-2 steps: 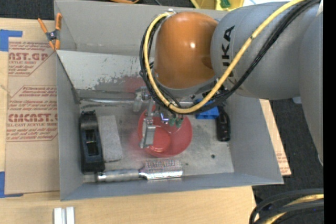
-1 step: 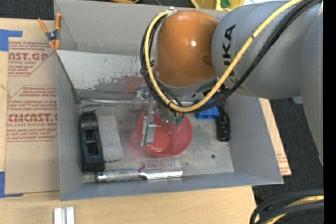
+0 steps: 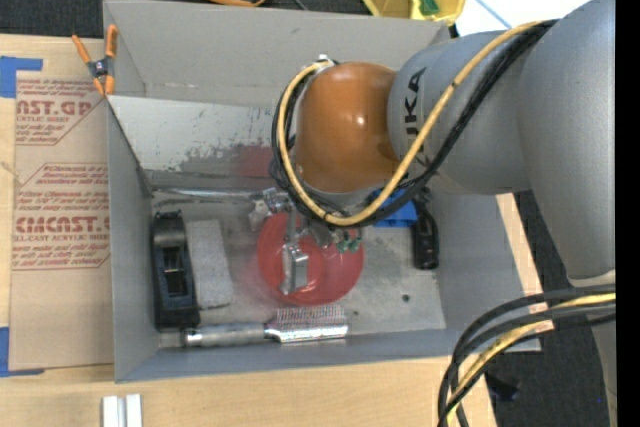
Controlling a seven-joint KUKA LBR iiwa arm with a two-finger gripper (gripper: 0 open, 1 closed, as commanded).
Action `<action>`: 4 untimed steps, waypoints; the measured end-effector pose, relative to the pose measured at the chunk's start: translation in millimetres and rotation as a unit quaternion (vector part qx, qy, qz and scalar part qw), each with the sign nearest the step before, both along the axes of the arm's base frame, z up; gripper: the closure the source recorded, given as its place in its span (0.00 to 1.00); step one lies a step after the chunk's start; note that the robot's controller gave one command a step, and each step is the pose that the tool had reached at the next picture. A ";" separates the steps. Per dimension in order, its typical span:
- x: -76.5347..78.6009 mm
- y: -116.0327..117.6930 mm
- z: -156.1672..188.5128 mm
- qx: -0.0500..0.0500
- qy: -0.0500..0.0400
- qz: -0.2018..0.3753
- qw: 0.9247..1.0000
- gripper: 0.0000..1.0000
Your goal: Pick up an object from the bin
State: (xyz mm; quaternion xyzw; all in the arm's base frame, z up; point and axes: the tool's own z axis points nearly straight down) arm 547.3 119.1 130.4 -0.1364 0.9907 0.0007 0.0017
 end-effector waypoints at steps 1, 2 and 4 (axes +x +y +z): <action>-5.6 -15.0 -59.3 0.000 -0.007 0.250 0.968 0.00; -49.7 -6.7 -55.2 -0.002 -0.009 0.343 0.939 0.00; -39.6 -10.8 -48.7 -0.006 -0.024 0.349 0.937 1.00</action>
Offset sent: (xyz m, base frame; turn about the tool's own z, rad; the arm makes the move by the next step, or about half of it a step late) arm -0.0556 -0.0079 -0.0604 -0.7000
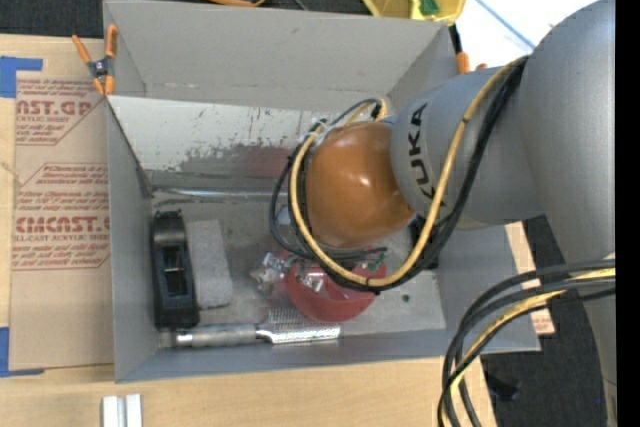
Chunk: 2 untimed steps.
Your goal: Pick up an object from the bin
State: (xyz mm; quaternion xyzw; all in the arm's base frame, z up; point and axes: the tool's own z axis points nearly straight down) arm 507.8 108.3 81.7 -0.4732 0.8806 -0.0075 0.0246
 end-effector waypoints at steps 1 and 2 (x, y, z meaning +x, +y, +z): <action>0.0 0.0 0.0 0.000 0.000 0.000 1.000 1.00; 0.2 -0.7 9.6 -0.001 0.000 0.000 1.000 1.00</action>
Offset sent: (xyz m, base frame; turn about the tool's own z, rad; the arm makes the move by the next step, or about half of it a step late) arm -0.0002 0.0001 0.0316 0.0003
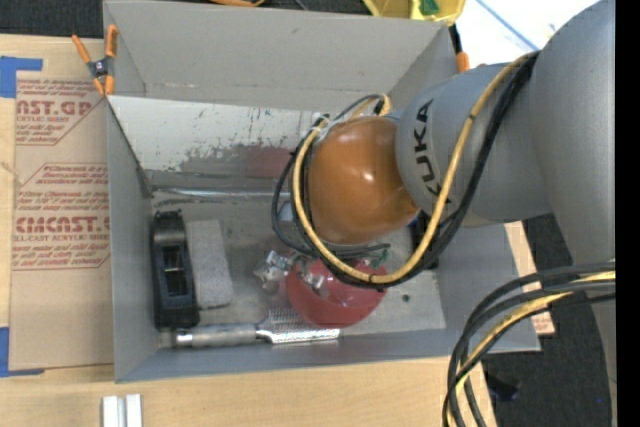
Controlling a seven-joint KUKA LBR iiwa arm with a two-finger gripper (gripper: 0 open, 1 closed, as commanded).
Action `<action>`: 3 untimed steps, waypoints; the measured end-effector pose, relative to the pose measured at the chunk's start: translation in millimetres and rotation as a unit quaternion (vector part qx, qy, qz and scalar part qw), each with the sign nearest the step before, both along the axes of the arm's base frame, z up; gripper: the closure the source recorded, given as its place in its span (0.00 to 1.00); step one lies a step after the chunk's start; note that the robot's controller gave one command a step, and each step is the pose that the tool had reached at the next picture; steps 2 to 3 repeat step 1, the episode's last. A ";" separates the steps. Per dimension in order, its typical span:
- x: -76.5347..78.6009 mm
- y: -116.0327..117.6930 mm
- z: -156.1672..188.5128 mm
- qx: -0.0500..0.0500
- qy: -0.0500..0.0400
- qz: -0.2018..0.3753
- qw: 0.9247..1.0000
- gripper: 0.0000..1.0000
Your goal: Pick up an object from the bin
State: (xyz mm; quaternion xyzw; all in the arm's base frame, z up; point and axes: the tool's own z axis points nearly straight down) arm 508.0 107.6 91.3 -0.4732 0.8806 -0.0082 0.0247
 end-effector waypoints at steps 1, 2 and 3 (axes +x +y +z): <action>1.2 -0.2 16.0 -0.001 -0.002 0.000 1.000 1.00; 1.2 -0.2 16.0 -0.001 -0.002 0.000 1.000 1.00; 1.2 -0.2 16.0 -0.001 -0.002 0.000 1.000 1.00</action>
Offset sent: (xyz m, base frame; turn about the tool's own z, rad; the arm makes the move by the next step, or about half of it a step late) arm 0.0006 0.0000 0.0260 -0.0001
